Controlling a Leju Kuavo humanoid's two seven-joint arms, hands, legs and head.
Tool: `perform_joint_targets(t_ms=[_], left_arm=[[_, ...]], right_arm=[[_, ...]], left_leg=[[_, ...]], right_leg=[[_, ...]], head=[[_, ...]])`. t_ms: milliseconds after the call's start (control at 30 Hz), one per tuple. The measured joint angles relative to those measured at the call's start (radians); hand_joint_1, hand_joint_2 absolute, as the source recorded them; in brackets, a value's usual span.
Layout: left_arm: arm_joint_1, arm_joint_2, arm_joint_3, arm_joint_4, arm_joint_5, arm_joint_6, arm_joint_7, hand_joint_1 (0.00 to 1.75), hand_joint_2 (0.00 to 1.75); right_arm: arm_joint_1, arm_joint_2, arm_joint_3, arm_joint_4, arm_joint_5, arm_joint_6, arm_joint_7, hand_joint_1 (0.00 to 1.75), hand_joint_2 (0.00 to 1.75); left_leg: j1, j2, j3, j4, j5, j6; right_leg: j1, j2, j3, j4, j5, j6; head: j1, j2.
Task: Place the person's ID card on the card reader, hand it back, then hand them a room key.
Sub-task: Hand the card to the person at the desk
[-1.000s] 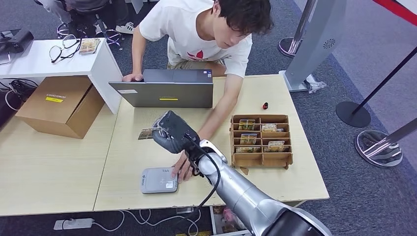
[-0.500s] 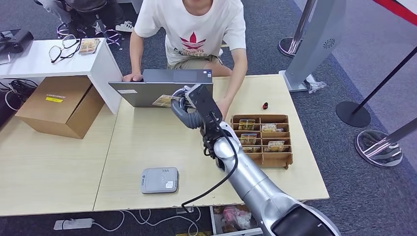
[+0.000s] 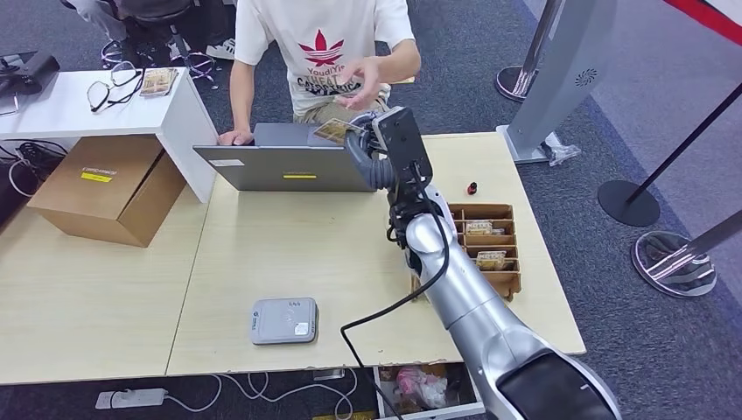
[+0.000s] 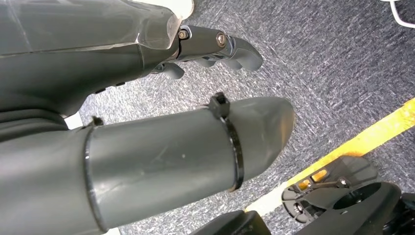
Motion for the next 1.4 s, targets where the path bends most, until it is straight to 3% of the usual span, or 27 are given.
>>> perform_joint_targets(t_ms=[967, 1000, 1133, 1400], left_arm=[[-0.003, 0.000, -0.001, 0.000, -0.019, -0.016, 0.018, 0.00, 0.00], [-0.003, 0.000, -0.001, 0.000, -0.018, -0.016, 0.018, 0.00, 0.00], [-0.003, 0.000, -0.001, 0.000, -0.014, -0.013, 0.018, 0.00, 0.00], [-0.004, -0.001, -0.001, 0.000, -0.012, -0.012, 0.018, 0.00, 0.00]], right_arm=[[-0.047, -0.025, -0.086, 0.148, 0.076, -0.018, -0.008, 1.72, 1.75], [-0.047, -0.025, -0.086, 0.153, 0.076, -0.019, -0.009, 1.63, 1.75], [-0.047, -0.025, -0.087, 0.174, 0.078, -0.019, -0.017, 0.07, 1.75], [-0.045, -0.025, -0.087, 0.195, 0.094, -0.016, -0.017, 0.00, 1.75]], left_leg=[[0.000, 0.000, 0.000, 0.000, 0.000, 0.000], [0.000, 0.000, 0.000, 0.000, 0.000, 0.000], [0.000, 0.000, 0.000, 0.000, 0.000, 0.000], [0.000, 0.000, 0.000, 0.000, 0.000, 0.000]], right_leg=[[0.000, 0.000, 0.000, 0.000, 0.000, 0.000], [0.000, 0.000, 0.000, 0.000, 0.000, 0.000], [0.000, 0.000, 0.000, 0.000, 0.000, 0.000], [0.000, 0.000, 0.000, 0.000, 0.000, 0.000]], head=[[0.000, 0.000], [0.000, 0.000], [0.000, 0.000], [0.000, 0.000]])
